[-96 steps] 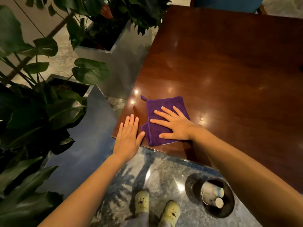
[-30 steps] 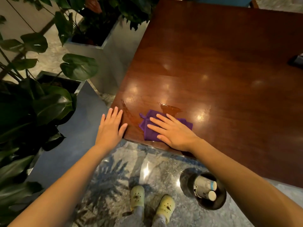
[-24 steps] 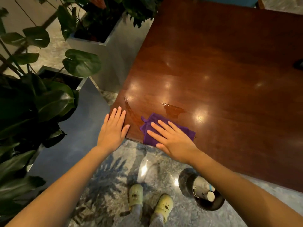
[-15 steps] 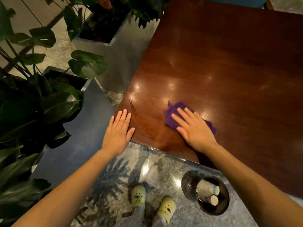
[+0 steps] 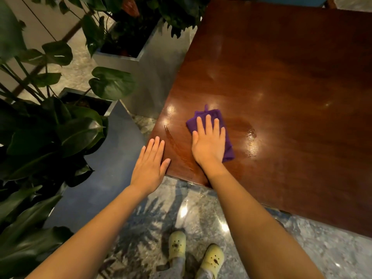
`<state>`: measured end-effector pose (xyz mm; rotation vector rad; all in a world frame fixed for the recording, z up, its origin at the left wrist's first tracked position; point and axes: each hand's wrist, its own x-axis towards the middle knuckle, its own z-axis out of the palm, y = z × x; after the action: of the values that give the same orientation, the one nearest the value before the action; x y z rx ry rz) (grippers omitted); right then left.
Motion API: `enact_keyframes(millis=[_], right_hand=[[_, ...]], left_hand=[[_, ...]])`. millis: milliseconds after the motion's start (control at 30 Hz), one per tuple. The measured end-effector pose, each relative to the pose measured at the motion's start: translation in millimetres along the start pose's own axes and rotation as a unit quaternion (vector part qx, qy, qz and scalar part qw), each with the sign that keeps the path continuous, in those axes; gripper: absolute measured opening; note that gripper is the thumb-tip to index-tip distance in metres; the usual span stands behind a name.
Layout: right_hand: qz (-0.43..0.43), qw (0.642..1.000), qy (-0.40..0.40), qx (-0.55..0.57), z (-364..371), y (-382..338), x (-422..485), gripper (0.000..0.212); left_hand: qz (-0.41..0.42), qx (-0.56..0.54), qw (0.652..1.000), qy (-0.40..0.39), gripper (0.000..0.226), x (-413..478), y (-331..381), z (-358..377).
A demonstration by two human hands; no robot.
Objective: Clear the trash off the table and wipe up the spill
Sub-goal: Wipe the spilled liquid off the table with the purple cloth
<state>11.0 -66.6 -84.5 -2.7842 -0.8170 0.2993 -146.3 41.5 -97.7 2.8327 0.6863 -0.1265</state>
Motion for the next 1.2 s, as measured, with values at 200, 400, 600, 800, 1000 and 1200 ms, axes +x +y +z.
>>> enact_keyframes(millis=[200,400,600,800,1000,1200], right_hand=[[-0.113,0.993,-0.030,0.006,15.8,-42.2,-28.1,0.051],[-0.194,0.979,-0.028,-0.064,14.0,3.3,-62.8,0.055],[-0.098,0.994,0.023,-0.031,-9.0,72.5,-63.3,0.051],[0.025,0.997,0.058,-0.038,-33.8,168.7,-71.3,0.055],[0.134,0.985,0.096,-0.041,-60.9,247.4,-67.7,0.059],[0.257,0.962,0.093,-0.004,-74.3,278.6,-22.5,0.054]], left_hand=[[-0.015,-0.015,1.000,0.002,0.092,-24.5,-14.7,-0.6],[-0.002,-0.036,0.999,-0.005,0.093,-30.5,2.5,-1.0],[0.091,-0.034,0.995,-0.016,0.091,-4.5,67.9,-0.2],[0.156,0.013,0.987,-0.028,0.093,33.0,134.1,3.4],[0.144,0.030,0.987,-0.061,0.062,75.0,170.1,0.4],[0.090,0.032,0.995,-0.040,0.061,112.7,158.5,-8.8]])
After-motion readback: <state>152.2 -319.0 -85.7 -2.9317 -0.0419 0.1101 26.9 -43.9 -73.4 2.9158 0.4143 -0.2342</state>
